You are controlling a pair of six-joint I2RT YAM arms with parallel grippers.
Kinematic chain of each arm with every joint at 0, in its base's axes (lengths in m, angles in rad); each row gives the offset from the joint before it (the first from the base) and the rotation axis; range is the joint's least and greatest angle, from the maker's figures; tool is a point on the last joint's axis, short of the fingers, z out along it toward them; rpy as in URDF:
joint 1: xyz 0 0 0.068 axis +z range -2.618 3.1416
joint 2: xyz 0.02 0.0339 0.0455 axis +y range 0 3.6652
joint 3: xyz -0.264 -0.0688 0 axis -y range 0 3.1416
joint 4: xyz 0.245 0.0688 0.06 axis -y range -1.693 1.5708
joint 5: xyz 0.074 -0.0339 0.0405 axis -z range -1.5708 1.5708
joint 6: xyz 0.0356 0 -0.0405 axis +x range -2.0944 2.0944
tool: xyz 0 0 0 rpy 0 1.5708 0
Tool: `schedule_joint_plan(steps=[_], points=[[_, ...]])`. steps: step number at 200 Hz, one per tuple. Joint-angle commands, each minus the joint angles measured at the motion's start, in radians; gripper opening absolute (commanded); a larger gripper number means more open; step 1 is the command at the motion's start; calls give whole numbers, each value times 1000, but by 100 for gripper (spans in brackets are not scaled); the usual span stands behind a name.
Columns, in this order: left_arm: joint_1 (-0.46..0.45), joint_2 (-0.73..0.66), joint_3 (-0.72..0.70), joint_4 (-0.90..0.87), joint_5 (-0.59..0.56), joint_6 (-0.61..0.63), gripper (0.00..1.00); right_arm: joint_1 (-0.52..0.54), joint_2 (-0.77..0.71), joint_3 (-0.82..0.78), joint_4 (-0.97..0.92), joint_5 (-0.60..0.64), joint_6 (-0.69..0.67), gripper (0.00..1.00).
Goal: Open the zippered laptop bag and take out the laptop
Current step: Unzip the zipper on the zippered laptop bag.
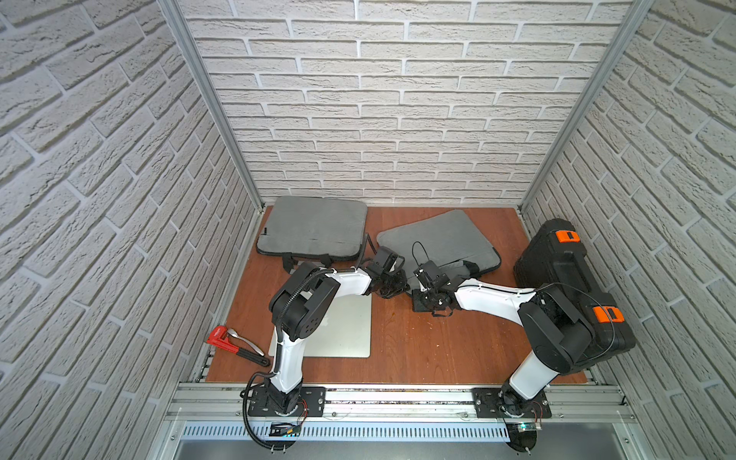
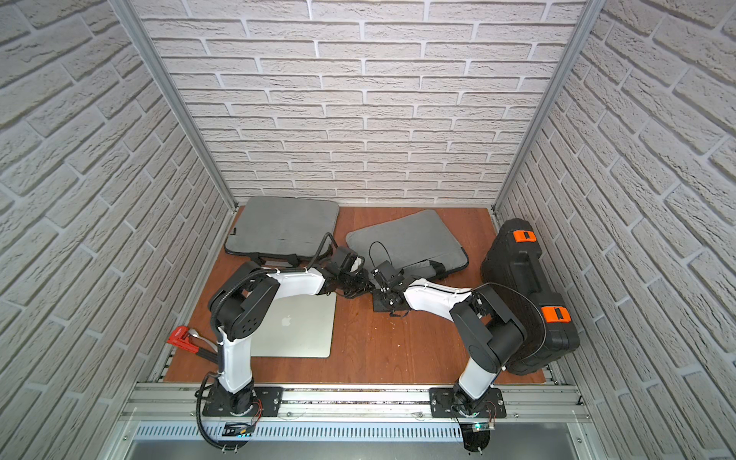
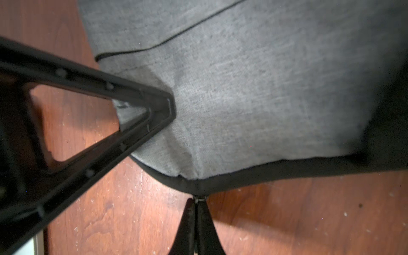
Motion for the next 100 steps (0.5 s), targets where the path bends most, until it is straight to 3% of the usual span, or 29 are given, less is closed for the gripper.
schedule_joint_plan(steps=[1, 100], points=[[0, 21, -17, 19, 1, 7, 0, -25, -58, -25, -27, -7, -33, 6], [22, 5, -34, 6, -16, 25, 0, -167, -106, -66, -166, 69, -131, 6]])
